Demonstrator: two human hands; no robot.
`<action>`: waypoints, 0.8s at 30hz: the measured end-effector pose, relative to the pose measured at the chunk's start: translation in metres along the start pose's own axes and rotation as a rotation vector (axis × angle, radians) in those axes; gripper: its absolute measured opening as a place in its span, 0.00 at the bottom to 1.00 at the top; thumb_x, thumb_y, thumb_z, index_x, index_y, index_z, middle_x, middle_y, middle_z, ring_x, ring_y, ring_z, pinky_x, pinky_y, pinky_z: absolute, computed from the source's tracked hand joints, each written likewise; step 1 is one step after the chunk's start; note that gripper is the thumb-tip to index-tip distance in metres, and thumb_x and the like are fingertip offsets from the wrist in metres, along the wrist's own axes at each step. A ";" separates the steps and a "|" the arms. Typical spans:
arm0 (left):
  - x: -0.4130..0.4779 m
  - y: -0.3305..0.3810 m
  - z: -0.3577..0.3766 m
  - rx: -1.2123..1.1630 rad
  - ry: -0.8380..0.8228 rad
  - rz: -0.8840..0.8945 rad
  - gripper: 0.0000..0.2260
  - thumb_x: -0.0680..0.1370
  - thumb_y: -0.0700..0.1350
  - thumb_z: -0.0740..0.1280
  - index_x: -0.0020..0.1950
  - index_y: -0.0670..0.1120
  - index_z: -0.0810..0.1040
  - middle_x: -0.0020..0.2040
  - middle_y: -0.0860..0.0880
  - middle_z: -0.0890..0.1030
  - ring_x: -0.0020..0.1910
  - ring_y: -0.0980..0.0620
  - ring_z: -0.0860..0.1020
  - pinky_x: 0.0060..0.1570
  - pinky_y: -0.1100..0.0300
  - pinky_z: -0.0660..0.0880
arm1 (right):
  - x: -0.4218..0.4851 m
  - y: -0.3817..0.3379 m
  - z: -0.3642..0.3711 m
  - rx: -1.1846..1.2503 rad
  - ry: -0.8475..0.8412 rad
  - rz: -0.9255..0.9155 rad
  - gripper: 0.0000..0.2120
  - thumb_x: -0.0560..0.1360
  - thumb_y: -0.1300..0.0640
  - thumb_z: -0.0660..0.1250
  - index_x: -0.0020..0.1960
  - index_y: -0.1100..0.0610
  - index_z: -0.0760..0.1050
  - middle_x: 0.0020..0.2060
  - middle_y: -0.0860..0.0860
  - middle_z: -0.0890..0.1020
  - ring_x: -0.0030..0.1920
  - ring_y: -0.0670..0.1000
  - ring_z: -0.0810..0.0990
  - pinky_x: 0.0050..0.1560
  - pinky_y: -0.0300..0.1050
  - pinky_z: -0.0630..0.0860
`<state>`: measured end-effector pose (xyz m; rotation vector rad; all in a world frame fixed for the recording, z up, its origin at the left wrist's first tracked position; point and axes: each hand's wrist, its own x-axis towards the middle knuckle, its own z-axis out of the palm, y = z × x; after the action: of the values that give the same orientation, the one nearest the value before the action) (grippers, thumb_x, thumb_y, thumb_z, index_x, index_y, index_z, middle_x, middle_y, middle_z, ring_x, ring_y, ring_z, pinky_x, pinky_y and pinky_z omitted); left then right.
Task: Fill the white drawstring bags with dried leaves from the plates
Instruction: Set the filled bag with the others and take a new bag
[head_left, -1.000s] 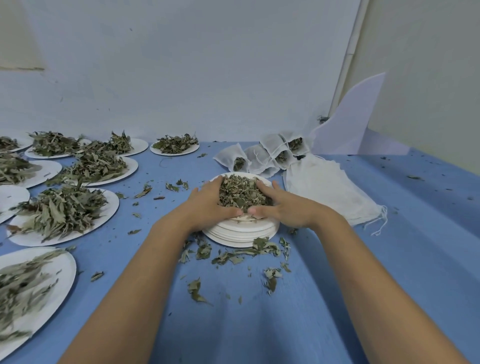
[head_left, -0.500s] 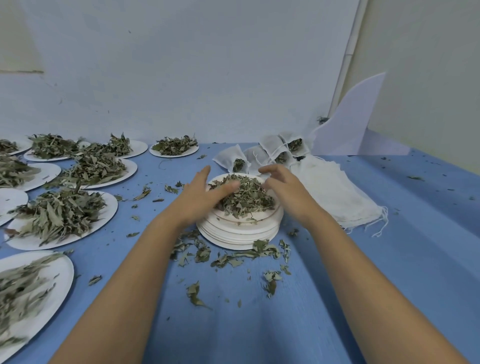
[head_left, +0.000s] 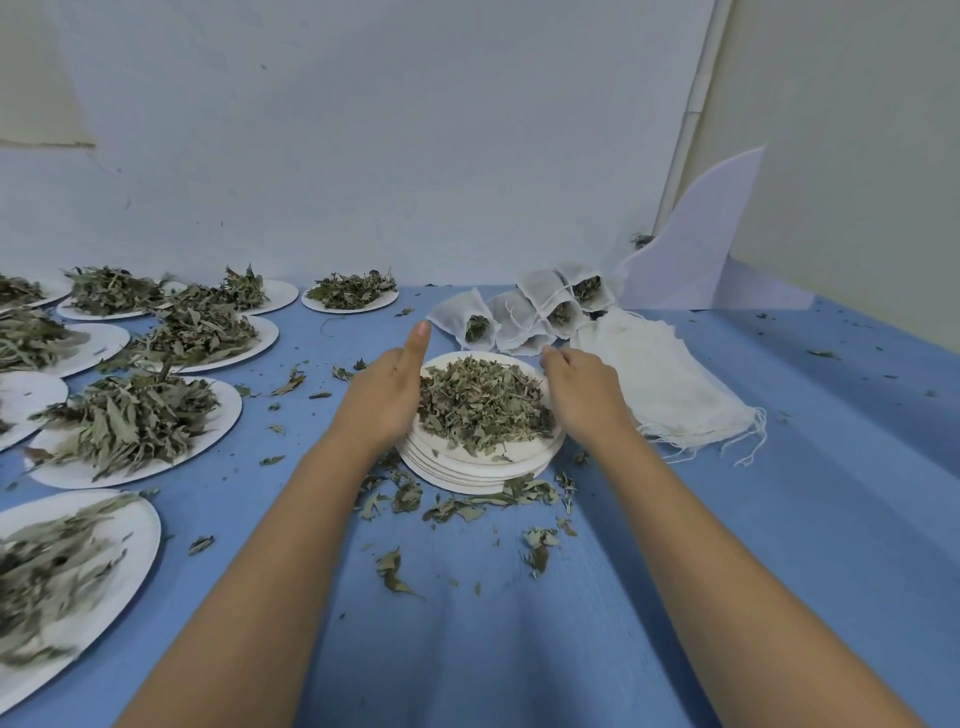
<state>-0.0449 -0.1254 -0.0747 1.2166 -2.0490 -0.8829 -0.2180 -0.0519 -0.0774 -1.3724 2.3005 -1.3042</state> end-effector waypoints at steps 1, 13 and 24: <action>-0.003 0.004 -0.001 0.007 0.050 0.017 0.32 0.79 0.64 0.42 0.34 0.42 0.71 0.43 0.35 0.78 0.43 0.49 0.71 0.40 0.55 0.65 | -0.002 -0.001 0.000 -0.013 0.023 0.005 0.22 0.82 0.51 0.52 0.40 0.64 0.74 0.37 0.56 0.77 0.40 0.56 0.73 0.36 0.47 0.61; -0.012 -0.001 0.001 0.207 -0.407 0.134 0.61 0.56 0.72 0.71 0.77 0.56 0.37 0.79 0.52 0.44 0.70 0.60 0.37 0.72 0.48 0.36 | -0.008 0.016 -0.010 -0.035 -0.616 -0.193 0.55 0.59 0.28 0.66 0.78 0.45 0.44 0.77 0.46 0.51 0.77 0.48 0.50 0.76 0.56 0.50; -0.002 -0.001 0.000 0.080 -0.487 0.058 0.48 0.70 0.59 0.72 0.79 0.54 0.43 0.77 0.54 0.55 0.73 0.53 0.59 0.60 0.63 0.59 | -0.005 0.008 -0.005 -0.174 -0.538 -0.265 0.32 0.74 0.45 0.68 0.74 0.50 0.62 0.67 0.46 0.74 0.70 0.51 0.65 0.74 0.57 0.51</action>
<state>-0.0437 -0.1241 -0.0752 1.0472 -2.5064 -1.1671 -0.2226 -0.0434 -0.0822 -1.8589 1.9402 -0.6721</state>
